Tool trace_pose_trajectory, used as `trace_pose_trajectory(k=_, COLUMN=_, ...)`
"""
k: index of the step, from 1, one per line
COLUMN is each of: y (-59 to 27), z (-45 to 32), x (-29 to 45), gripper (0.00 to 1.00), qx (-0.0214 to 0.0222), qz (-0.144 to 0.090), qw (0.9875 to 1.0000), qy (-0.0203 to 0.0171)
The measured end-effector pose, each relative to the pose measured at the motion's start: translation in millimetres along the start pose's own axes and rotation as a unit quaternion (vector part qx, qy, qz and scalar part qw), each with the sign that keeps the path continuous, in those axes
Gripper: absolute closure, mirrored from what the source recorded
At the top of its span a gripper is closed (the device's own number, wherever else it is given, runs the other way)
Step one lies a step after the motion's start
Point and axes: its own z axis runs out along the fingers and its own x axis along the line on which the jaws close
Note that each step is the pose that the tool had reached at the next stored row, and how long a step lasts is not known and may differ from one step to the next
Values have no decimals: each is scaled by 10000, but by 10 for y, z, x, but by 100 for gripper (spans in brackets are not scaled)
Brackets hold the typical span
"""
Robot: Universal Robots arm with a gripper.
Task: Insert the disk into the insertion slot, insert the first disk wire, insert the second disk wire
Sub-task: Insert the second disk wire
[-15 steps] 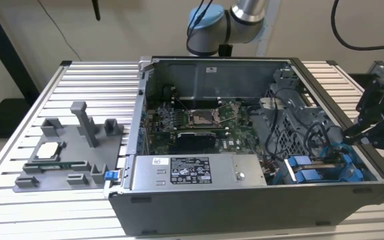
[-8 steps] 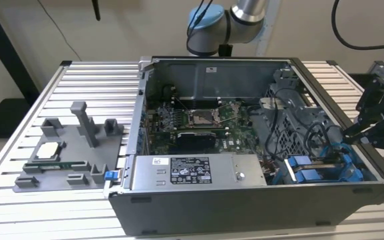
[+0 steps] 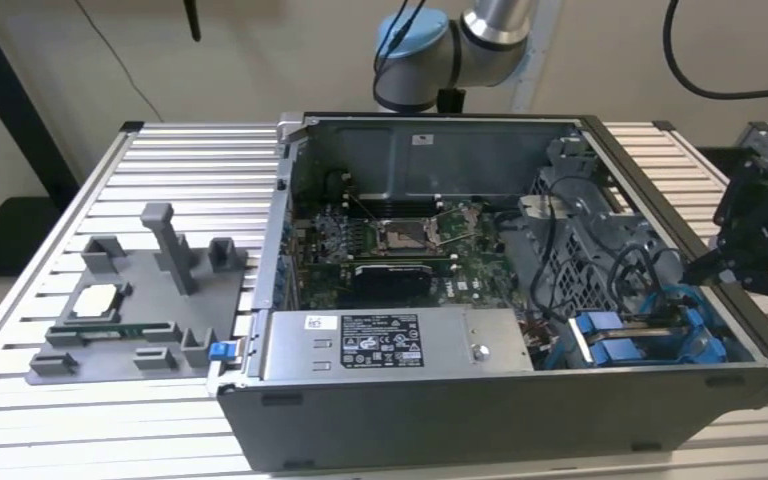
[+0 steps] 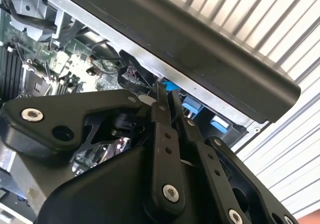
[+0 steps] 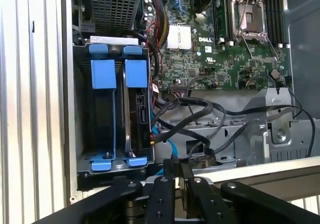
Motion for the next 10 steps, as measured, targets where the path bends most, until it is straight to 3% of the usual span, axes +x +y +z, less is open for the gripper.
trace_pose_trajectory(k=3, y=4, z=1, x=0, gripper=100, qx=0, qz=4, qw=10000, qy=-17)
trace_pose_trajectory(k=10, y=5, z=1, x=0, gripper=100, qx=1, qz=5, qw=10000, qy=-19)
